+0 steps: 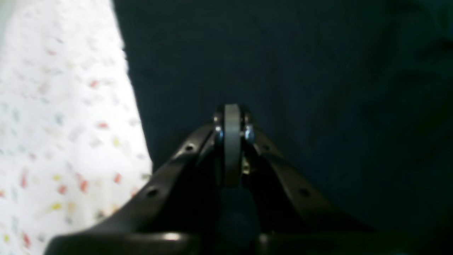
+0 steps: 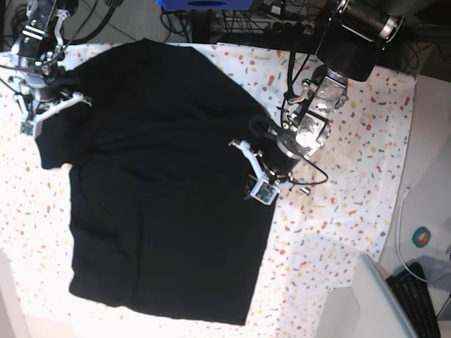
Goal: Layout the t-shirt on the table in an organized manner, then fold the t-shirt properly
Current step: 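Grasp the shirt side with the left gripper and drag it toward the right gripper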
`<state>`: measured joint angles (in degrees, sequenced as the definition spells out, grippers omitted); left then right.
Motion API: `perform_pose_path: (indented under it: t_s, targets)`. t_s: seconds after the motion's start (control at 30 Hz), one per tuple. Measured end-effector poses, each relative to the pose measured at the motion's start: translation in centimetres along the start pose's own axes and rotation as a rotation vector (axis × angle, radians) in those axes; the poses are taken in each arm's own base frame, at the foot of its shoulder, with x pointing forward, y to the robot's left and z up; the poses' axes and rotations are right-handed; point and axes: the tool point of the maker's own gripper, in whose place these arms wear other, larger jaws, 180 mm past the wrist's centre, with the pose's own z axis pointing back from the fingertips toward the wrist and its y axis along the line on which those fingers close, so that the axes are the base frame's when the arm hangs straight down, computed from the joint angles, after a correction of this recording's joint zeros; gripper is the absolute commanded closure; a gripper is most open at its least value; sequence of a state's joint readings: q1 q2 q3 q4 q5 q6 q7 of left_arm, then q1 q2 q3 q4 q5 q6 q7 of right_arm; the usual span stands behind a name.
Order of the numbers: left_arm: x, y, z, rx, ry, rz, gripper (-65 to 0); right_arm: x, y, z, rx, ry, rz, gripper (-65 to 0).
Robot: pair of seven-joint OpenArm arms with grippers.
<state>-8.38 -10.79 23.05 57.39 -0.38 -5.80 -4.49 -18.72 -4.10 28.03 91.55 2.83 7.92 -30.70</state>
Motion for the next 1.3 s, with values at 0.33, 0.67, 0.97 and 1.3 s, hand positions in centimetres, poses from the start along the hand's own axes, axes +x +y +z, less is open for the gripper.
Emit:
perform_pose_path:
  t_s: [0.33, 0.67, 0.97, 1.3]
  targets:
    - [-4.7, -1.6, 3.1, -0.054, 0.078, -0.041, 0.0, 1.1, -1.2, -5.5, -0.001, 0.068, -0.017, 0.0]
    - [-7.2, -4.8, 8.9, -0.116, 0.112, -0.028, 0.0, 8.5, 0.1, -10.6, 0.035, 0.015, -0.060, 0.0]
    - [0.9, -6.0, 9.0, -0.115, 0.014, -0.020, 0.0, 16.5, 5.5, -7.4, 0.123, -0.163, 0.179, 0.0]
    - [3.4, 5.3, 6.0, 0.143, 0.014, -0.008, 0.0, 9.1, 4.1, 2.2, 0.119, -0.036, 0.100, -30.0]
